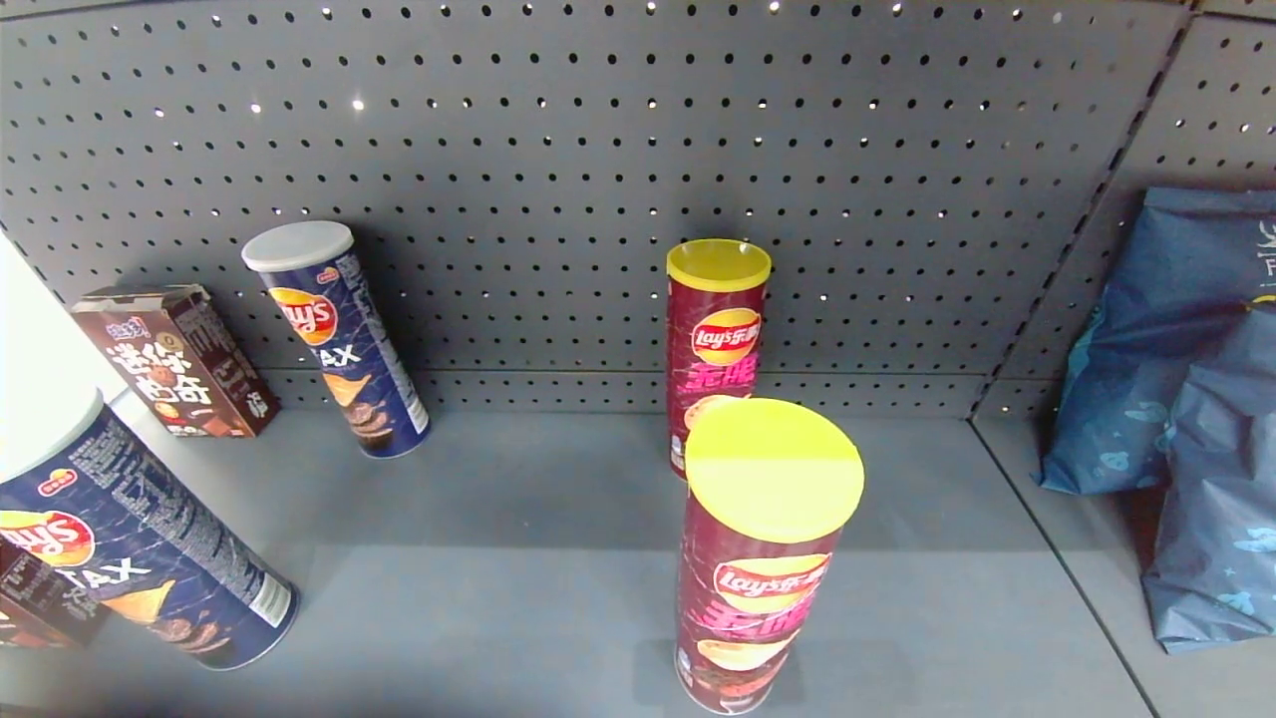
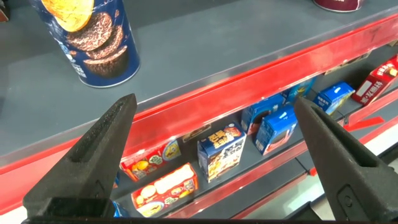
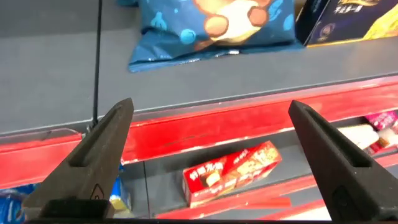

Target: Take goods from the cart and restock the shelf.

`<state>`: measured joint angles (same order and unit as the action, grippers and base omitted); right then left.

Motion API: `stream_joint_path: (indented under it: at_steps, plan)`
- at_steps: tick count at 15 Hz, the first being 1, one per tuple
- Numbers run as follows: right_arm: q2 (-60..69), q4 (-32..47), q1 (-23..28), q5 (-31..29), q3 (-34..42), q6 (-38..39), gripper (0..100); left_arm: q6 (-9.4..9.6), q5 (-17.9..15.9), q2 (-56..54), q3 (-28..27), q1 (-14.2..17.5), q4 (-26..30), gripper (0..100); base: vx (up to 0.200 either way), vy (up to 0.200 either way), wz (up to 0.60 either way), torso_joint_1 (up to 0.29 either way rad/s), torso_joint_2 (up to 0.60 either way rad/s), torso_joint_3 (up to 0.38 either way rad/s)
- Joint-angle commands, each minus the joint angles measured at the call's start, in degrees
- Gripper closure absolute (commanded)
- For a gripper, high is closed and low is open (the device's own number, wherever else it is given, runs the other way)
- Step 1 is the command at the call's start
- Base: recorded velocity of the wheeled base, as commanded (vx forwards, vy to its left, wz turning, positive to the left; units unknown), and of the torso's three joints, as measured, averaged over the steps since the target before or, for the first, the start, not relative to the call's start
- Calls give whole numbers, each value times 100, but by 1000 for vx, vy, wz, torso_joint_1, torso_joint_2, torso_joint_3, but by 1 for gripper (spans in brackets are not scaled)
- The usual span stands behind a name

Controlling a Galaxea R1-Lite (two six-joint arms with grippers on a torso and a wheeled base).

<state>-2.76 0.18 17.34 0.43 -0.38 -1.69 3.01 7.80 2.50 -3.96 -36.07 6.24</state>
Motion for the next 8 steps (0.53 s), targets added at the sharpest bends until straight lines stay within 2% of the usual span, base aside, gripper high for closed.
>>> stream_joint_path:
  at_steps: [1, 7, 8]
  plan:
    - [276, -1, 77, 10, 38, 2, 0, -20, -7, -4, 1, -14, -9, 0, 0, 0, 0, 0, 0, 0]
    - [276, -1, 86, -25, 38, 126, 0, -46, -7, -30, 1, -23, 0, 0, 0, 0, 0, 0, 0, 0]
    - [276, 8, 77, -25, 38, 117, 0, -125, -7, -30, -8, -40, 0, 0, 0, 0, 0, 0, 0, 0]
